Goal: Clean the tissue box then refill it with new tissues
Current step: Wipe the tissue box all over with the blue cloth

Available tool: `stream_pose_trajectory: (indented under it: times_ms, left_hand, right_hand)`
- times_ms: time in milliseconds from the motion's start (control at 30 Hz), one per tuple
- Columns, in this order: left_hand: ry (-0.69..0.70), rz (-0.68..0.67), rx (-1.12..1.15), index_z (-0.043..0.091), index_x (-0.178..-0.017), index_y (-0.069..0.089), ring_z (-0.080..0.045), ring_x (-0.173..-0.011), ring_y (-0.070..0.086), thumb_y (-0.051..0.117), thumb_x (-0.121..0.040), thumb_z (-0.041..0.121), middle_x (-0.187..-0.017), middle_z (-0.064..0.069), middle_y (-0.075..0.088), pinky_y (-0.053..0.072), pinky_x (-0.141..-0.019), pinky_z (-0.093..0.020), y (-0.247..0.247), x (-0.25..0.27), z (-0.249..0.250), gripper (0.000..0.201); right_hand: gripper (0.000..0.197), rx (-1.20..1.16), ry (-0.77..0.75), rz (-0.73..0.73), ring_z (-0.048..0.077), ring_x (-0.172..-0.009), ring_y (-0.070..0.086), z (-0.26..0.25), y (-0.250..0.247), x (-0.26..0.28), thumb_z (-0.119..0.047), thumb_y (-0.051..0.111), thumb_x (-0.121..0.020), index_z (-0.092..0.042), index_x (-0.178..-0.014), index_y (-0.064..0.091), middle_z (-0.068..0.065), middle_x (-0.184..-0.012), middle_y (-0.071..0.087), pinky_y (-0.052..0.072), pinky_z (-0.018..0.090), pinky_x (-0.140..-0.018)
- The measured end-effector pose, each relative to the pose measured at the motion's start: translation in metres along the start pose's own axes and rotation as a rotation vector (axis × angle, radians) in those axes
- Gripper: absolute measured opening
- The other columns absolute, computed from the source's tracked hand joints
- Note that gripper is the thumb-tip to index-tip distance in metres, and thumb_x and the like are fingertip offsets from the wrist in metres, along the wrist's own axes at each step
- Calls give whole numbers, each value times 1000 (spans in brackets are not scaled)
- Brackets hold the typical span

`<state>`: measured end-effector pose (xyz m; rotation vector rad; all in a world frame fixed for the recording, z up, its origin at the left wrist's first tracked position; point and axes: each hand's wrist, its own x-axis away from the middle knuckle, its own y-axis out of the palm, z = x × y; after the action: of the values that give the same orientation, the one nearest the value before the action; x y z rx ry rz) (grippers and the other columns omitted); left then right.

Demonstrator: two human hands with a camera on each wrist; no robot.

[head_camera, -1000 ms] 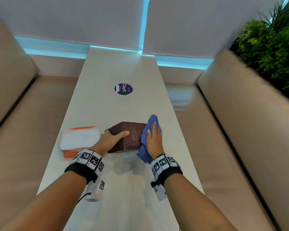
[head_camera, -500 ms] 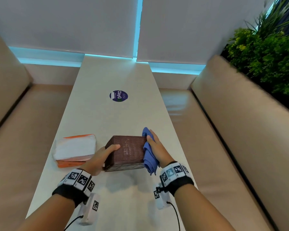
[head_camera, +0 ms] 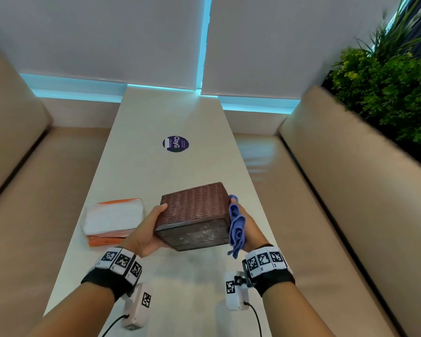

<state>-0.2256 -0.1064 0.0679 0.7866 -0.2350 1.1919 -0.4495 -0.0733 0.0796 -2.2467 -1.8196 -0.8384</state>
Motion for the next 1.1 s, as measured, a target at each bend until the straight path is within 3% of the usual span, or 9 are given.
stream_pose_trajectory:
  times_ms: [100,200,267,467,667,833,933,1000,1100]
  left_hand:
    - [123,137,-177,10,-128,53,-13,-84,65,35,-99,10,-118,-7,63,51,-76,-27,7,-10,-3,35]
    - [117,175,-341,18,-142,36,-17,-112,56,48,-94,44,-137,-4,53,45,-98,-33,16,-14,-10,56]
    - [64,107,-383,15,-143,31,-19,-116,55,58,-77,64,-136,-4,53,45,-97,-33,20,-14,-14,86]
    - [-2,35,-428,22,-150,8,-23,-121,49,53,-91,41,-147,-4,40,41,-89,-33,20,-18,-23,76]
    - [90,33,-363,21,-135,37,-9,-85,59,48,-95,26,-108,-1,59,50,-47,-10,25,-7,-23,42]
    - [60,55,-342,23,-133,40,-12,-84,57,53,-92,34,-119,-9,58,51,-55,-20,22,-6,-24,45]
    - [-5,40,-312,28,-130,46,-17,-85,55,63,-57,60,-110,-7,60,44,-69,-28,10,-11,-26,82]
    - [-45,-10,-245,24,-120,56,-23,-88,50,62,-47,66,-107,-12,56,42,-73,-32,3,-12,-24,85]
    - [-36,-76,-111,25,-107,65,-30,-103,52,63,-50,65,-119,-15,61,42,-94,-50,-2,-9,-21,70]
  right_hand:
    - [44,331,-240,122,21,-88,63,-6,6,-7,-46,47,-94,-19,-129,49,5,-104,63,54,37,-80]
    - [47,534,-345,199,25,-116,58,-3,19,-4,-42,42,-97,-25,-141,39,5,-132,57,47,42,-102]
    - [49,585,-347,247,23,-119,55,2,25,0,-40,40,-98,-24,-144,34,5,-136,55,46,37,-103]
    - [50,791,-347,325,25,-129,48,15,39,2,-39,36,-100,-24,-147,28,6,-144,46,41,35,-106]
    - [55,1321,-565,153,23,-149,-6,26,52,7,-41,34,-99,-27,-150,18,0,-162,5,1,40,-122]
    - [51,1002,-417,107,16,-149,8,10,40,-3,-34,36,-101,-25,-150,23,-2,-161,12,16,33,-121]
    - [49,587,-272,-22,17,-143,28,0,37,-4,-30,36,-102,-23,-149,24,0,-157,25,24,36,-119]
    - [47,389,-254,-129,18,-138,37,-4,38,-3,-29,34,-102,-23,-148,24,0,-153,33,28,40,-118]
    - [37,194,-182,-114,16,-99,62,-12,38,1,-31,32,-102,-22,-137,42,2,-119,62,51,34,-93]
